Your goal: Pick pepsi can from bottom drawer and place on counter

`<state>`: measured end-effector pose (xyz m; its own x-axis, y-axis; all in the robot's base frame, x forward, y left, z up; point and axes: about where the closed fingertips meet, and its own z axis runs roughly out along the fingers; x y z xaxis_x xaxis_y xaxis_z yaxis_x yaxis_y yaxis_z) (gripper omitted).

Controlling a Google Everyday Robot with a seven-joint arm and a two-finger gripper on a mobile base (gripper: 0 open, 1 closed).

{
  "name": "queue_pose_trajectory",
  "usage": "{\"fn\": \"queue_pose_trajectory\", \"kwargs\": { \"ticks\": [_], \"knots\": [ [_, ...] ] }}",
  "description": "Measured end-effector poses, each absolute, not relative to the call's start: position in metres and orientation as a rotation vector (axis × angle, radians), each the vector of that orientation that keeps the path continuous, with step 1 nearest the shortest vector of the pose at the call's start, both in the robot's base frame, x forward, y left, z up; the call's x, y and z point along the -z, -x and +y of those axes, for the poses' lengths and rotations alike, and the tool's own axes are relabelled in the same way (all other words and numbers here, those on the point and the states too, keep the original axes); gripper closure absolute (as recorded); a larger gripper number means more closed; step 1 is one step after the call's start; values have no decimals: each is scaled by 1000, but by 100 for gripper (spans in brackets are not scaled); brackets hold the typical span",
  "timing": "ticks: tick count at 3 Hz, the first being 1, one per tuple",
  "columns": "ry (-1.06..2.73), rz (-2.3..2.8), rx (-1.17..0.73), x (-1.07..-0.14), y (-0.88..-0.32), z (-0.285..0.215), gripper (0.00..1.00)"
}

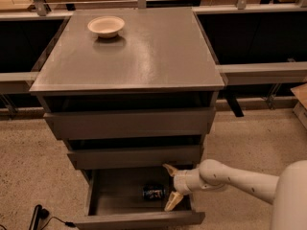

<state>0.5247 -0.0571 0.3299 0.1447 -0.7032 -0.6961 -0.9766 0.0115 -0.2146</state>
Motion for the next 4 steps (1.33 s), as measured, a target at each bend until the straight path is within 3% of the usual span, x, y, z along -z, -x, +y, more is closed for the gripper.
{"fn": "queue_pose_trajectory", "kwargs": {
  "ticks": [1,2,4],
  "knots": [
    [1801,1673,-452,-289,-536,-55,2],
    [1826,1699,-428,-258,-542,-55,19],
    [1827,1665,-438,-225,-557,-45,28]
  ]
}}
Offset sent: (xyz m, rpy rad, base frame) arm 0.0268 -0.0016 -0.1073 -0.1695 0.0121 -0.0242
